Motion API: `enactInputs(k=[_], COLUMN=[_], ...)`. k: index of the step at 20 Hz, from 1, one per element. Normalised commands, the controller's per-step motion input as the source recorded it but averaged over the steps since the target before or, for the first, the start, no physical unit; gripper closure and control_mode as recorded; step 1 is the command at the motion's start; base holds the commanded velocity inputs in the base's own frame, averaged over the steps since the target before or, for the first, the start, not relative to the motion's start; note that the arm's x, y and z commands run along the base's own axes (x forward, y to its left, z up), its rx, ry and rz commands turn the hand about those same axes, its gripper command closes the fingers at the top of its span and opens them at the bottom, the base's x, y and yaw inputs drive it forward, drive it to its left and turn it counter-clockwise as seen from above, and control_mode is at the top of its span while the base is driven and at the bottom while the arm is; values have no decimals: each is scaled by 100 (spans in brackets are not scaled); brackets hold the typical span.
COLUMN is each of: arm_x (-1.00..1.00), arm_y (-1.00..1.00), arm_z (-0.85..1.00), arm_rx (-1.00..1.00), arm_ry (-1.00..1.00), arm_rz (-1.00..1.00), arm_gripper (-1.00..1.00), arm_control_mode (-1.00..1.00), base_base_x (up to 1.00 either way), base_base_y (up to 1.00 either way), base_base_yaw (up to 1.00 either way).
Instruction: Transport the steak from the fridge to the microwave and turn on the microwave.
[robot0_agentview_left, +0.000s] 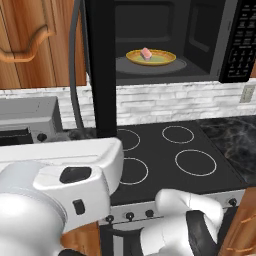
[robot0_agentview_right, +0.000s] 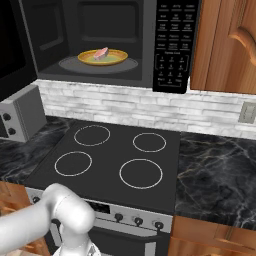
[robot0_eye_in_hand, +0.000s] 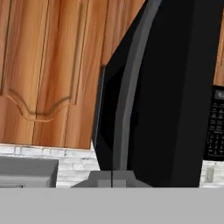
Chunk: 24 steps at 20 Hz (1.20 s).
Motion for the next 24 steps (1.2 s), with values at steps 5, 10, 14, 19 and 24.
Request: enactInputs(k=[5, 10, 14, 19, 24], arm_x=[31, 19, 25, 30, 29], arm_y=[35, 28, 15, 7, 10], arm_z=[-27, -18, -21, -28, -18], arm_rx=[0, 0, 0, 0, 0], arm_ry=[0, 0, 0, 0, 0], arm_rz=[-9, -7, -8, -10, -10], arm_gripper=[100, 100, 100, 100, 100], arm_control_mode=[-100, -100, -100, -100, -100], base_base_x=[0, 0, 0, 0, 0], base_base_y=[0, 0, 0, 0, 0], base_base_yaw=[0, 0, 0, 0, 0])
